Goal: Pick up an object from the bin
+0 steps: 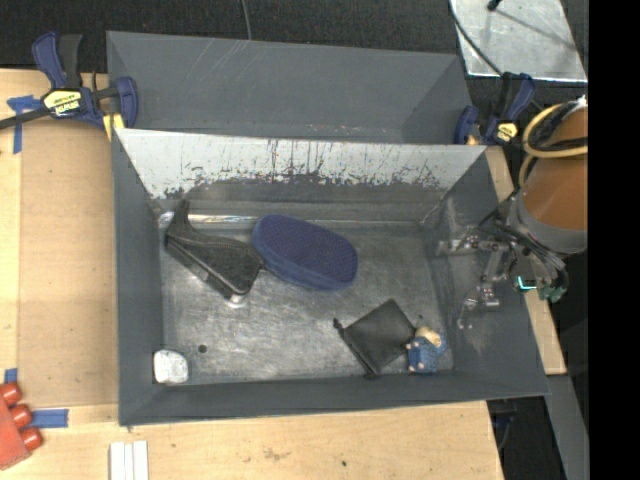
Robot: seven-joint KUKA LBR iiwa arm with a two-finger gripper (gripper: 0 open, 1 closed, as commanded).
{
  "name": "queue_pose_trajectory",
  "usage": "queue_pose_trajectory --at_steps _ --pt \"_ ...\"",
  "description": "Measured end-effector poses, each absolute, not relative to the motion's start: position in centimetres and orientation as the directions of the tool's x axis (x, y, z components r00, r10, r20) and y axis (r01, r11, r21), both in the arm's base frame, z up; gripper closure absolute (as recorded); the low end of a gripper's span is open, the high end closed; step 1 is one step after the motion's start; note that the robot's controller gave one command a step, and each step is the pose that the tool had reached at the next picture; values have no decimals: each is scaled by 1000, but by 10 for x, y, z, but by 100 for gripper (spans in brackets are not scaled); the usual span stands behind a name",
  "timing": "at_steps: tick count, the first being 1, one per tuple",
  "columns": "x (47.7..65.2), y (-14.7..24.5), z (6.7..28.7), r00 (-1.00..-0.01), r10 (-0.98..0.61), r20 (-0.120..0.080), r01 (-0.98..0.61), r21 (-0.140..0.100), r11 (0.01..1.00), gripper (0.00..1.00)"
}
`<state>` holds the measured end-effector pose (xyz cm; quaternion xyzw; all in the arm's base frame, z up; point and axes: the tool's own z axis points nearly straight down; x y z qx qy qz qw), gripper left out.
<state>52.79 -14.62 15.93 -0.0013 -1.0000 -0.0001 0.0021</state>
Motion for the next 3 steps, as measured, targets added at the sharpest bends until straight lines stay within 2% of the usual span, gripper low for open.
queue_pose_trajectory --at_steps 1,2,3 --pt "531 -83 71 -1000 -18 -14 -18 -1 1000 0" --pt "511 -16 102 -998 55 0 55 3 998 0" --pt "505 -43 119 -999 32 -6 32 -2 999 0"
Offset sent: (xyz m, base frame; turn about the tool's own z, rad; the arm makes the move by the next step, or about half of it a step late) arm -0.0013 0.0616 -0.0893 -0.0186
